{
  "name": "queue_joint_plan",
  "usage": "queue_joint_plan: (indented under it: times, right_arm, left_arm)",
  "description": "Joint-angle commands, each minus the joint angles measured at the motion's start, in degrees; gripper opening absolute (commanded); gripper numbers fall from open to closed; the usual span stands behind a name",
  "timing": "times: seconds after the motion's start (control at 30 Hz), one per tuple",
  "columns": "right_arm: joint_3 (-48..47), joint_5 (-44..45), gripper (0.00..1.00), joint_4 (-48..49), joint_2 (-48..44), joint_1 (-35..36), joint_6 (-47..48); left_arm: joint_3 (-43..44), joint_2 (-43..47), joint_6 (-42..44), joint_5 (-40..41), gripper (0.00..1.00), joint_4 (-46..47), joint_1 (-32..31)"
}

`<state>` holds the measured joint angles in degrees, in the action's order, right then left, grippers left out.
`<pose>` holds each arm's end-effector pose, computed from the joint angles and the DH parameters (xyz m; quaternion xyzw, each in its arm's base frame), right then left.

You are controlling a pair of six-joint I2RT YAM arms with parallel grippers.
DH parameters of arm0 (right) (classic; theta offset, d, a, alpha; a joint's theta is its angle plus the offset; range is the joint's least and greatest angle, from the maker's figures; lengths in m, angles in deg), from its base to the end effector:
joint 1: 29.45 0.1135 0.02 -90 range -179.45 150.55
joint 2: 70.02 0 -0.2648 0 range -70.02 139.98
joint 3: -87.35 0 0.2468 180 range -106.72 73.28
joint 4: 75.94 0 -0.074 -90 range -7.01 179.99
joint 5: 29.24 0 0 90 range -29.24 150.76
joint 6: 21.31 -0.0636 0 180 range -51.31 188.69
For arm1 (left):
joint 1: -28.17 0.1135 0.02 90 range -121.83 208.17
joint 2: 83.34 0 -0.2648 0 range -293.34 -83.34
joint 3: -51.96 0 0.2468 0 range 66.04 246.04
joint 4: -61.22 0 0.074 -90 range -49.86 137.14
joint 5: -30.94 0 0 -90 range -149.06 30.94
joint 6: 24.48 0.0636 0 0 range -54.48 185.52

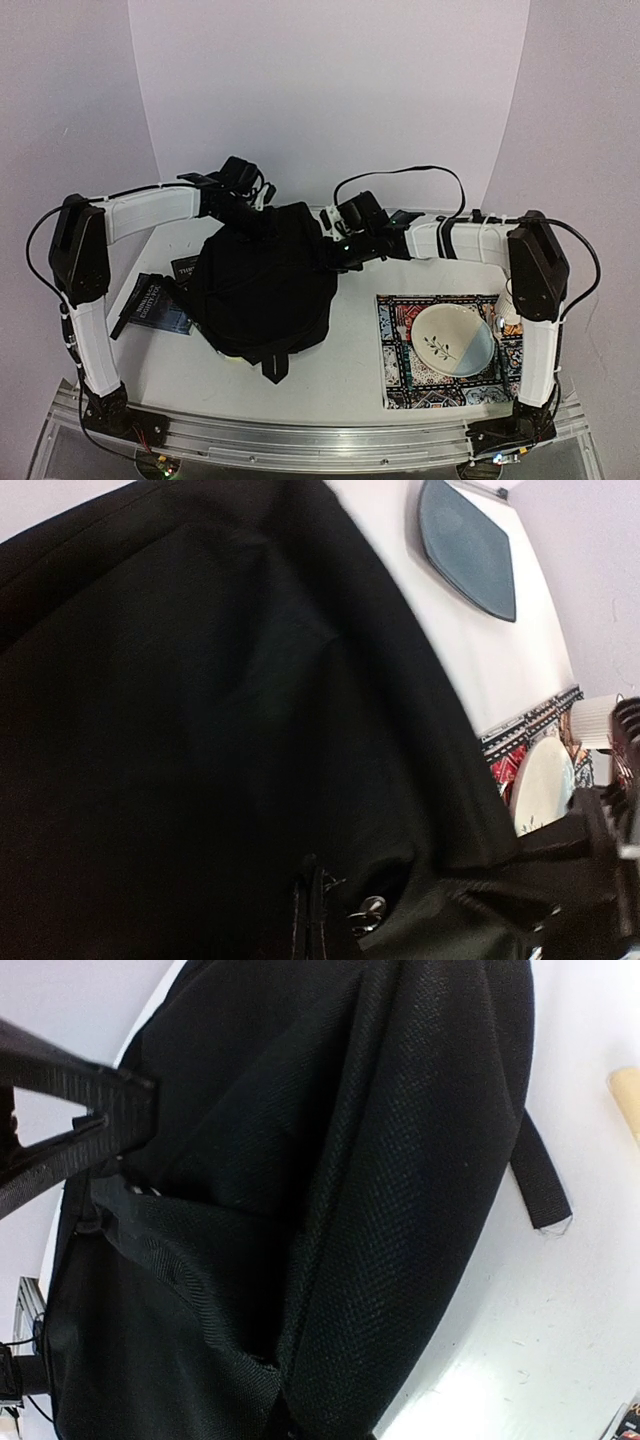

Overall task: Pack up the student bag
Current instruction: Unzip the lower front pocket of the student bag, then put down the student bag with the book.

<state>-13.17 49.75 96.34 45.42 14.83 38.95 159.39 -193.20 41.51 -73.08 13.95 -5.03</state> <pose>0.3482 0.3565 0.2366 -0.1576 0.8149 0.3960 0.3927 0.3633 -0.2562 0.2486 0.1166 0.9254 -0.2643 0.2453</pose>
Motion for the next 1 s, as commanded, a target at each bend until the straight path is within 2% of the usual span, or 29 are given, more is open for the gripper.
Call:
queue_joint_plan:
  times: [0.0,0.2,0.47,0.53,0.77,0.9,0.97]
  right_arm:
    - [0.5,3.3,0.00,-0.5,-4.8,-2.0,-0.8]
    - [-0.4,3.2,0.00,-0.3,-3.9,-3.8,-2.4]
    - [-6.0,1.1,0.00,-0.3,0.3,-5.9,-1.3]
    - [-7.9,-0.8,0.01,-0.6,2.0,-6.0,-0.2]
    - [-11.9,-3.4,0.15,-1.9,6.1,-6.0,1.5]
    - [-14.0,-3.1,0.32,-3.8,7.0,-5.9,3.2]
    - [-14.8,-2.9,0.40,-5.5,6.6,-5.9,4.1]
  left_arm:
    - [-6.0,7.2,1.1,6.7,0.00,0.6,4.8]
    - [-16.4,13.8,3.0,11.3,0.00,-0.1,10.0]
    - [-25.0,21.2,4.5,23.0,0.00,-4.2,11.6]
    - [-26.4,23.0,4.5,21.6,0.00,-4.6,11.6]
    - [-31.1,28.9,1.1,7.1,0.00,-2.4,9.5]
    - [-33.4,31.5,-1.7,2.5,0.01,-0.4,8.1]
    - [-34.3,32.5,-2.0,3.7,0.08,-0.3,8.1]
